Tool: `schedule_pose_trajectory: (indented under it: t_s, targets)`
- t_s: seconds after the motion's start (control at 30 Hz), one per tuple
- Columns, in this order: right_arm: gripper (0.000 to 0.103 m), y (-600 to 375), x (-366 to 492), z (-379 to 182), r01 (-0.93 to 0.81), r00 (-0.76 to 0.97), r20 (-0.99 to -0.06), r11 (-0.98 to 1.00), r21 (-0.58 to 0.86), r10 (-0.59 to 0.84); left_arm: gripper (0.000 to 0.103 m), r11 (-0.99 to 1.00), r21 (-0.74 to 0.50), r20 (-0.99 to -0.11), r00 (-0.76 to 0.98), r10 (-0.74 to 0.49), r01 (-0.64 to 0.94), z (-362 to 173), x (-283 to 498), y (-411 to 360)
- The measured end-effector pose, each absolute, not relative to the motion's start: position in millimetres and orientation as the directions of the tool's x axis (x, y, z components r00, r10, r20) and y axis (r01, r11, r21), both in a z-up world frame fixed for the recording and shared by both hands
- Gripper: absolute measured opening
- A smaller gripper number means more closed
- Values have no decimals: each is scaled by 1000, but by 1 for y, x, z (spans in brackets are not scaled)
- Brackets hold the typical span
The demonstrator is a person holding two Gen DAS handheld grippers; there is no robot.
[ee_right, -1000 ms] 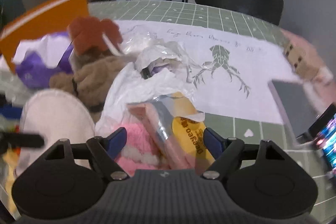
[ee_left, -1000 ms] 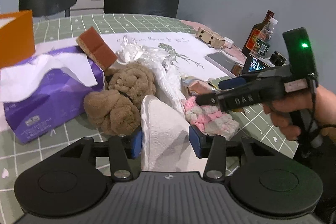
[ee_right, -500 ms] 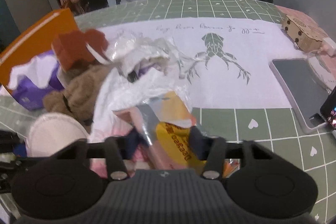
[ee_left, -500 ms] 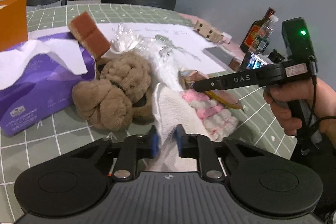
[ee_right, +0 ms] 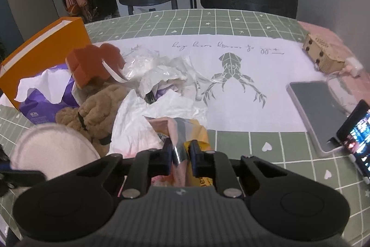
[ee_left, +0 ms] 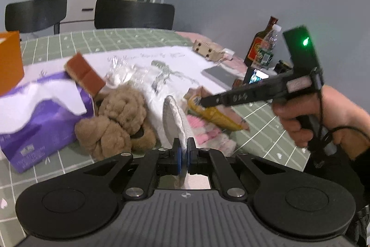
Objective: Organize soft objects
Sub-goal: 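Lift the white slipper with the left tool while the right tool grasps the snack bag, then carry the slipper and snack bag to the orange box and release them inside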
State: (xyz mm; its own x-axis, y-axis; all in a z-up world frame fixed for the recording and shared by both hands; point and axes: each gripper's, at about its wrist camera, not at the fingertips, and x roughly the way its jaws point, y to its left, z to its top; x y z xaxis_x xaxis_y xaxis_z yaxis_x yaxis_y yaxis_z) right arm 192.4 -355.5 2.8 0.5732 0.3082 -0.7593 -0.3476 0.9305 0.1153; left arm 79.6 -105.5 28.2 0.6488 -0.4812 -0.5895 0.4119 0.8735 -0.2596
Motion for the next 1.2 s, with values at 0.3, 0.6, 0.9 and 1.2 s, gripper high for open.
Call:
schedule_pose_trajectory:
  t_s: [0.3,0.6,0.9,1.2]
  targets:
    - [9,-345,165,30,-366,630,-715,928,72,304,4,890,-252,-547,703,-455,380,56,75,-85]
    - [8,-312,130,71,-434,663,-682,901,-15,309,4,897,-249,-486,754,-442,365,85,59,-58]
    - [8,-258,95,122,-497,692,-641,863,-89,333,4,896,-247,-404,801,-442,370,127,28,-20]
    - [8,-191,63,168,-575,703,-591,805,-145,396,4,929,-193,-364,856,-366,315,161,10,29]
